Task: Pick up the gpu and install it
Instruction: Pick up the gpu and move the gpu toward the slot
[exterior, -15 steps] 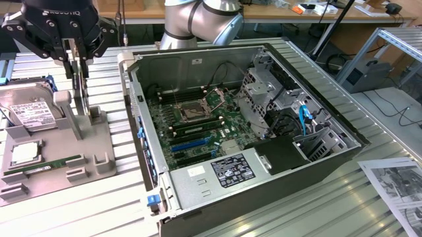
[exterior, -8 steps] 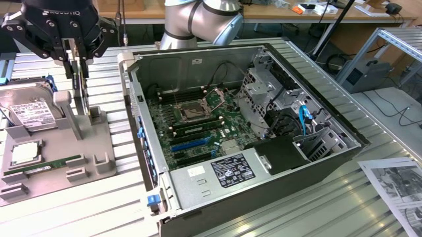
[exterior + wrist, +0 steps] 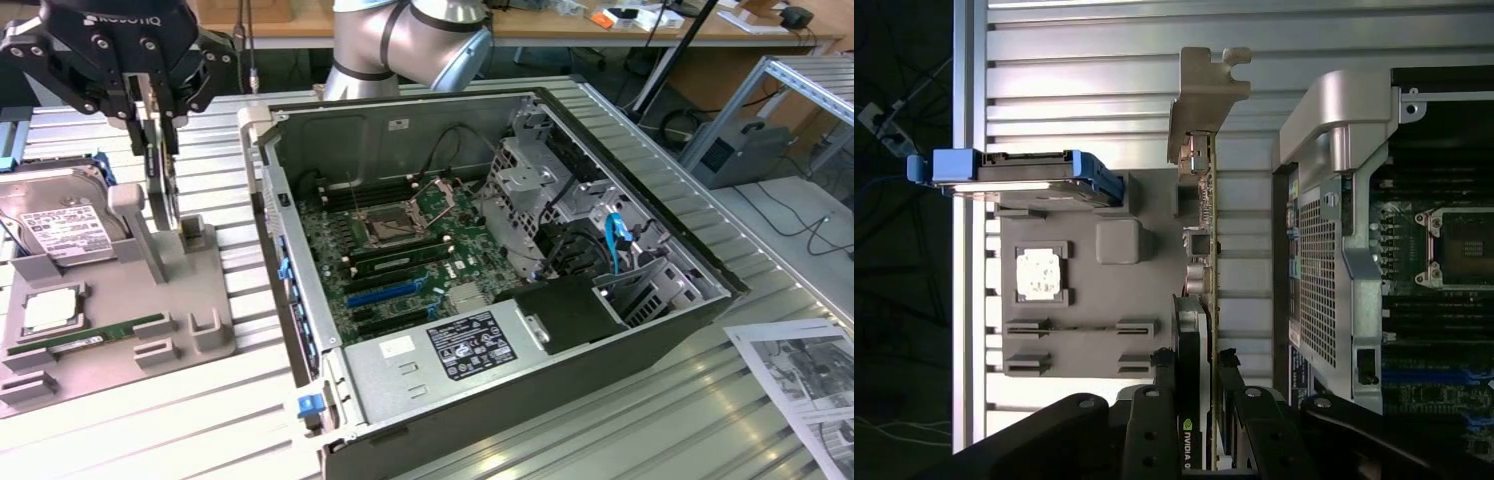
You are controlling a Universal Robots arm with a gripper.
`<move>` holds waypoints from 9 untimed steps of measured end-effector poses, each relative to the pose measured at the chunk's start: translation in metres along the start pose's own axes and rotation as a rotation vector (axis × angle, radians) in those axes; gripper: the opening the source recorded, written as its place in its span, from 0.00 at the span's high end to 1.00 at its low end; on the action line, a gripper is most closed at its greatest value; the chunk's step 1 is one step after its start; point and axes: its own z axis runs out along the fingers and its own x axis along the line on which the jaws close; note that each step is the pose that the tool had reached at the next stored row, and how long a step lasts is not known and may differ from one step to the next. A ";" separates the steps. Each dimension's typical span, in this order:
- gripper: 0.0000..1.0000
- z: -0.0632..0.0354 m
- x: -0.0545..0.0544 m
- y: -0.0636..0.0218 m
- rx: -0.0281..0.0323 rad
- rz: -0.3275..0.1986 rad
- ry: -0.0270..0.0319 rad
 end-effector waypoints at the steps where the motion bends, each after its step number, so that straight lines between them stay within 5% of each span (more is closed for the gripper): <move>1: 0.73 -0.0008 0.000 0.0000 -0.0002 0.000 -0.0002; 9: 0.73 -0.0137 0.001 0.0010 -0.0002 0.000 -0.0001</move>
